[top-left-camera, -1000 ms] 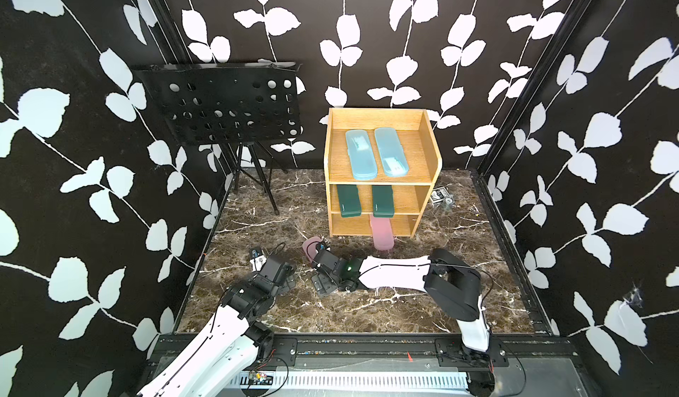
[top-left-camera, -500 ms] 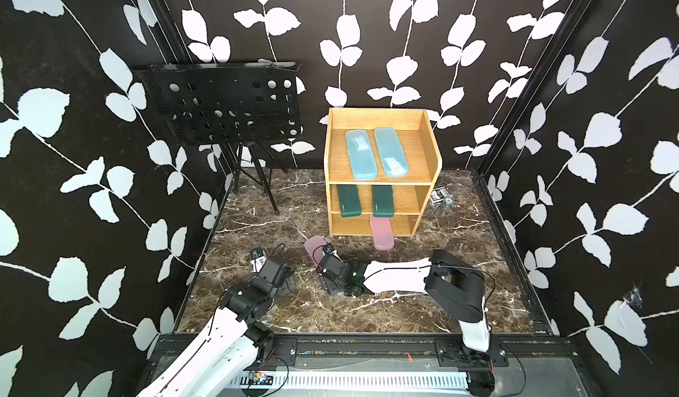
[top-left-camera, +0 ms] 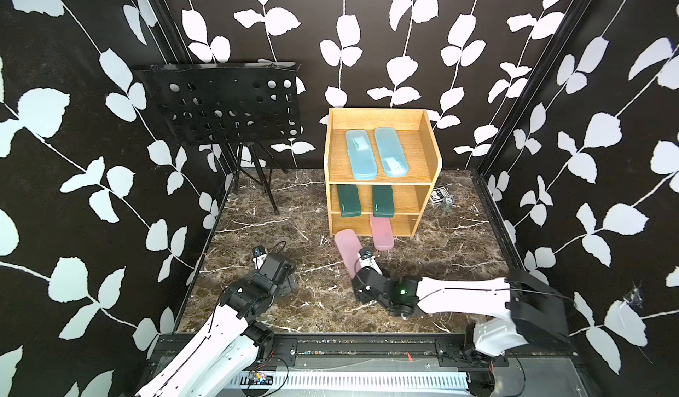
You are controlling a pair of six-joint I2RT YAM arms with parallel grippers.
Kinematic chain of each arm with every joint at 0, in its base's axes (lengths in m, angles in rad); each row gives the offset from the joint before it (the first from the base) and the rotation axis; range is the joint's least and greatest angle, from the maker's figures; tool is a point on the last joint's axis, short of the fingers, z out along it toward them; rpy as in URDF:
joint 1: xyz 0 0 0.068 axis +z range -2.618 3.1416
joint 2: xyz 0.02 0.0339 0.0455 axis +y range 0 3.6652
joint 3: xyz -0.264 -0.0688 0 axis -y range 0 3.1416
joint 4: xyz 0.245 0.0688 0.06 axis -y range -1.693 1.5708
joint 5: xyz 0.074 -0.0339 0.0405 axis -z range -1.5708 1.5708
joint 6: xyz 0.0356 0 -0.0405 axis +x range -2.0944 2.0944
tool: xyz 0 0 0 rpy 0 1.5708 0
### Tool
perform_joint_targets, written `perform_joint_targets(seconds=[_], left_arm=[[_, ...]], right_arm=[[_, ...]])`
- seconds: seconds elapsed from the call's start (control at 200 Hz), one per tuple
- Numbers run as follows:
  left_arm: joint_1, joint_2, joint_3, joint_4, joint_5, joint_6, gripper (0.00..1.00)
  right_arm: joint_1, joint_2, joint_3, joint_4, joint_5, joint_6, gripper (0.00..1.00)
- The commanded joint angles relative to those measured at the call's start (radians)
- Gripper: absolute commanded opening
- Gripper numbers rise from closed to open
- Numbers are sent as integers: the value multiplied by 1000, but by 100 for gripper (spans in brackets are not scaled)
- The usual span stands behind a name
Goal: Place the pencil cases on the shelf according to color
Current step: Pick up the pencil case from the center of the board, then place the pencil case on the shelf.
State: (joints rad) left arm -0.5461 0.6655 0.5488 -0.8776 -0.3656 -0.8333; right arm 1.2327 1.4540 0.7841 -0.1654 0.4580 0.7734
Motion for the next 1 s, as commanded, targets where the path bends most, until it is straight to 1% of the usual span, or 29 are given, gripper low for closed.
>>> perform_joint_targets(seconds=[0.0, 0.07, 0.135, 0.22, 0.325, 0.5, 0.695, 0.86, 0.995], left_arm=[[8, 10, 7, 37, 31, 12, 99], [8, 27, 2, 50, 40, 10, 99], [8, 44, -1, 64, 47, 15, 99], [8, 62, -2, 75, 56, 27, 99], [9, 97, 13, 63, 60, 30, 99], [8, 123, 22, 69, 54, 39, 99], [8, 108, 1, 104, 66, 41, 99], [8, 92, -7, 100, 73, 35, 99], [8, 65, 3, 75, 82, 30, 99]], right_arm=[[-32, -12, -60, 86, 49, 53, 53], [-78, 18, -55, 134, -8, 37, 53], [-107, 66, -18, 154, -38, 9, 52], [-137, 136, 67, 134, -40, -14, 50], [-178, 241, 174, 75, 11, 9, 49], [-259, 362, 306, 65, -52, 16, 50], [-277, 437, 397, 23, -80, -12, 69], [-277, 419, 378, 22, -90, -10, 90], [-277, 366, 360, 5, -103, -14, 97]])
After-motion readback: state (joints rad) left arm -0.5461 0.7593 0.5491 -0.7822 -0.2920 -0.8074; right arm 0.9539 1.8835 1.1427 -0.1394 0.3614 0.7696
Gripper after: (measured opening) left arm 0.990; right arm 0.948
